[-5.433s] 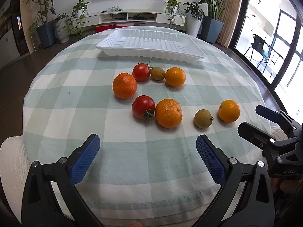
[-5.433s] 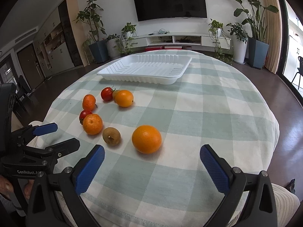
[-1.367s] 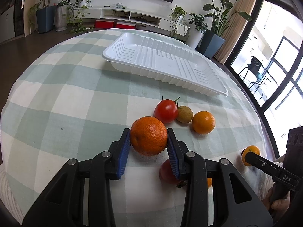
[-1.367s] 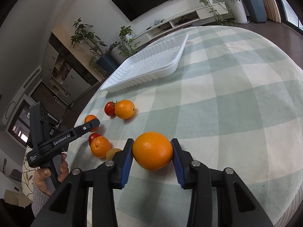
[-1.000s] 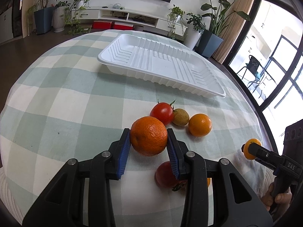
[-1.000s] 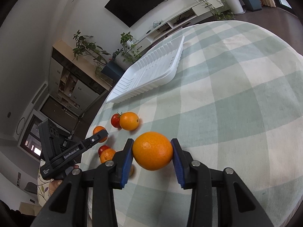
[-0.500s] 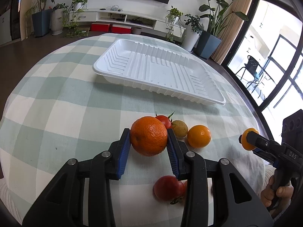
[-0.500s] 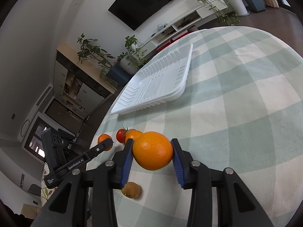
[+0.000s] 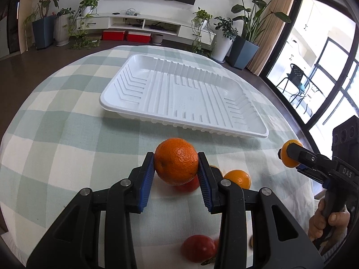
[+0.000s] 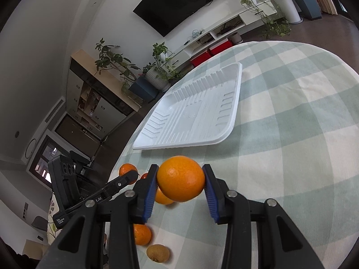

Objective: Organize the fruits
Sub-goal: 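Lift both held oranges and carry them over the white tray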

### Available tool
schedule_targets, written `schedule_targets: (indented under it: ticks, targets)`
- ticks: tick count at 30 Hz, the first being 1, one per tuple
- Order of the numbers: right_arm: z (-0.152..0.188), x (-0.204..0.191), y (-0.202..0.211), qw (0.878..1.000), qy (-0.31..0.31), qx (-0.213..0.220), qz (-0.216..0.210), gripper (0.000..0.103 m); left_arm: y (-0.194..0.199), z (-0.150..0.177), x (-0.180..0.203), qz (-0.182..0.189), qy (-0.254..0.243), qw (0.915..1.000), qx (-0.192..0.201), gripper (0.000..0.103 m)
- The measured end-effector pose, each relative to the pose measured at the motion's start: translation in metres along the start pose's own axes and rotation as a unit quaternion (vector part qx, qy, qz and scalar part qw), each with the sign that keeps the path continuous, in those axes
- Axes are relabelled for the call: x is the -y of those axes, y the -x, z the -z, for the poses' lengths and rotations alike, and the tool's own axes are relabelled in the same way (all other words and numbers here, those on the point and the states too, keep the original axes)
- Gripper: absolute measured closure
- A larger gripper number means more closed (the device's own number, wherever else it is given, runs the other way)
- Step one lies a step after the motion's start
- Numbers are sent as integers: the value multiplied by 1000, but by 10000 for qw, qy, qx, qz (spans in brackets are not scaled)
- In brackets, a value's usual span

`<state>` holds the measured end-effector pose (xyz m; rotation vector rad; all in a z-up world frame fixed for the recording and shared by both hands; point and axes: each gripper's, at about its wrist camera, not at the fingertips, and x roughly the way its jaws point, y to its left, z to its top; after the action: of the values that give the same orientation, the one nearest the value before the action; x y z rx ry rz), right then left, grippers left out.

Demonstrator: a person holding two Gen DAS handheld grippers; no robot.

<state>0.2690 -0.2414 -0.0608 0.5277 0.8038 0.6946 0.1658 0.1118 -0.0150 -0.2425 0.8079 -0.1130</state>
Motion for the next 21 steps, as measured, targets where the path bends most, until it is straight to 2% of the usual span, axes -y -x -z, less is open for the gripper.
schedule_targets:
  ticks: [21]
  targets:
    - [-51,-6,-34,9995,313,-34,73,61,-38,-53,-2,-3,-187,9998,-58,68]
